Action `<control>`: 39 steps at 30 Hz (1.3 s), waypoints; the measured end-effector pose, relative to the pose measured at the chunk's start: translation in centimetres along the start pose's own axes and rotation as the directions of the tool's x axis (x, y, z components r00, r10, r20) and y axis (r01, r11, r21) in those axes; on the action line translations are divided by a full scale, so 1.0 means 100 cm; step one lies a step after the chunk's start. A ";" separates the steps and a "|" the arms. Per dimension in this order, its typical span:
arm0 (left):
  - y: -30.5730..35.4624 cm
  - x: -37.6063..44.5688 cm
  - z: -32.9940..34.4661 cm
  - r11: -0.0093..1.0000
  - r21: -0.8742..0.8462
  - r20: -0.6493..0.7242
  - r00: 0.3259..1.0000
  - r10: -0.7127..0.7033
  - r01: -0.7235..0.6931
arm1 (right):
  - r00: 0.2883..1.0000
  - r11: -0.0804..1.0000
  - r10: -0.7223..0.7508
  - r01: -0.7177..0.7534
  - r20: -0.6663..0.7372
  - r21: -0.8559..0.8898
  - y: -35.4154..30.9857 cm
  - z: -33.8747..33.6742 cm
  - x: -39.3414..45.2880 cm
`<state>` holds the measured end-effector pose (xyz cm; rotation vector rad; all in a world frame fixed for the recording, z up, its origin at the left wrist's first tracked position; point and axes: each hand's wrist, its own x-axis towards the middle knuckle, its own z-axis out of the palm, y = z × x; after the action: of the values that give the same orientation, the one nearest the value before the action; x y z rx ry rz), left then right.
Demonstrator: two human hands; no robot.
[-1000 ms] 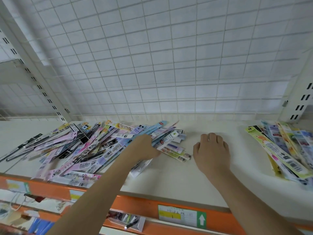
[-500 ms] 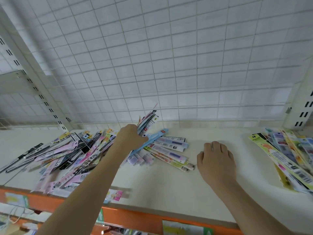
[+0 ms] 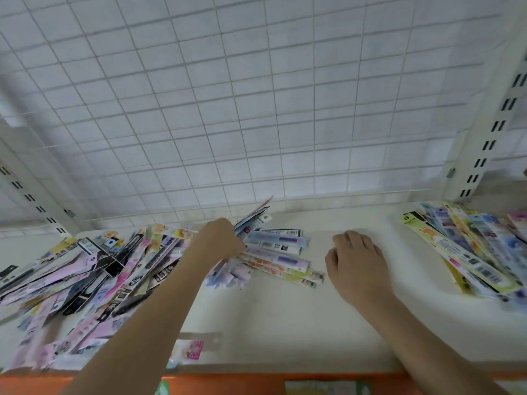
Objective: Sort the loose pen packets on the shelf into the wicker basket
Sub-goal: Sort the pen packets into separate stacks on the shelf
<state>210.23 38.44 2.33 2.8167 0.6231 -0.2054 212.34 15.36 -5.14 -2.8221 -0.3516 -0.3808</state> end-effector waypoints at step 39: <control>0.267 -0.087 0.076 0.534 -0.831 -0.117 0.987 0.111 -0.158 | 0.999 0.991 -0.009 0.014 -0.039 0.130 0.233 -0.113 -0.015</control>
<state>213.26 9.49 2.30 1.8896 0.3513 0.1731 214.78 -10.08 -0.48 -2.6825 -0.3707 -0.3988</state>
